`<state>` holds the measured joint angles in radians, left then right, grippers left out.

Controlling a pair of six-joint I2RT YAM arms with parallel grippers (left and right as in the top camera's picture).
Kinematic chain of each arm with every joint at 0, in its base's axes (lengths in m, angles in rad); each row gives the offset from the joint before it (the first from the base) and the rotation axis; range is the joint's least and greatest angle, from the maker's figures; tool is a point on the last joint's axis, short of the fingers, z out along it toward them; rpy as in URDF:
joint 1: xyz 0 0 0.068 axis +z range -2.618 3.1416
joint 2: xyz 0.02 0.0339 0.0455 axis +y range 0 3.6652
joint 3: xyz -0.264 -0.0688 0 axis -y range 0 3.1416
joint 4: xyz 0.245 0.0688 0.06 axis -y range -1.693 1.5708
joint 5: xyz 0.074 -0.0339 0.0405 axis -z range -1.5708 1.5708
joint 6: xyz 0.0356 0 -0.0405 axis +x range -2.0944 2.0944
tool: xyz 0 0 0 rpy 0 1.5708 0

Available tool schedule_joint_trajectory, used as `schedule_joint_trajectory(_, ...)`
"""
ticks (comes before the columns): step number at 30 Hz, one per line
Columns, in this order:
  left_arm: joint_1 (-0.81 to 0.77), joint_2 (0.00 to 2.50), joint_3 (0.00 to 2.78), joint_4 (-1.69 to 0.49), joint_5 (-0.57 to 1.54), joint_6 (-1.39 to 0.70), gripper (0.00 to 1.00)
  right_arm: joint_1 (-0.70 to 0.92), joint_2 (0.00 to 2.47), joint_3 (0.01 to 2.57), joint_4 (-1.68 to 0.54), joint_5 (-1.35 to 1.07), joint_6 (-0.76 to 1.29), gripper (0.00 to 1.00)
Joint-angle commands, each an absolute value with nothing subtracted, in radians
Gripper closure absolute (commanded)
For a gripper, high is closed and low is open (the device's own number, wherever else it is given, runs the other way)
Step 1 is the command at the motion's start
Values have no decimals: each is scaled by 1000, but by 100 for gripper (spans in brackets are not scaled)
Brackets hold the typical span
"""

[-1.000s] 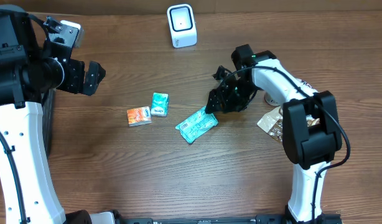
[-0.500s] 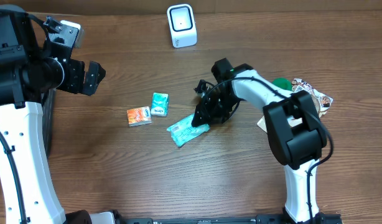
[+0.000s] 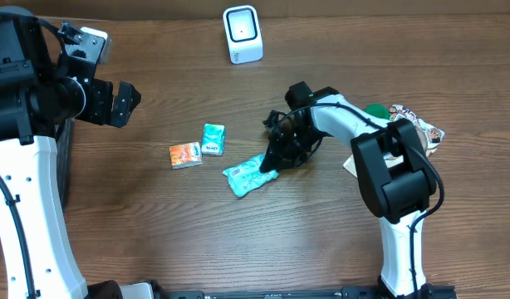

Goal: Scan the item barcode
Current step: 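Lift the wipes pack off the table with the right gripper, then raise the wipes pack and hold it in front of the white scanner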

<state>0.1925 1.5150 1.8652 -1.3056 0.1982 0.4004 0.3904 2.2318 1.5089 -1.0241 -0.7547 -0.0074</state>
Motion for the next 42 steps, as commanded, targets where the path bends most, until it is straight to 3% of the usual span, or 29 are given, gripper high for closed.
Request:
schedule_joint_trajectory(1,196,1512,1883,-1305,202,423,0,331,2120,1518,-1047,-740,-7,96)
schedule_joint_trajectory(15,196,1512,1883,-1305,202,423,0,219,1554,1521,-1032,-760,109,96)
schedule_joint_trajectory(25,196,1512,1883,-1305,202,423,0,235,1464,1521,-1037,-747,131,96)
schedule_joint_trajectory(31,196,1512,1883,-1305,202,423,0,354,1477,1598,-1046,-462,241,96)
schedule_joint_trajectory(37,196,1512,1883,-1305,202,423,0,463,1589,1935,-1166,-109,262,96)
schedule_joint_trajectory(42,196,1512,1883,-1305,202,423,0,531,1751,2156,-1078,242,126,96)
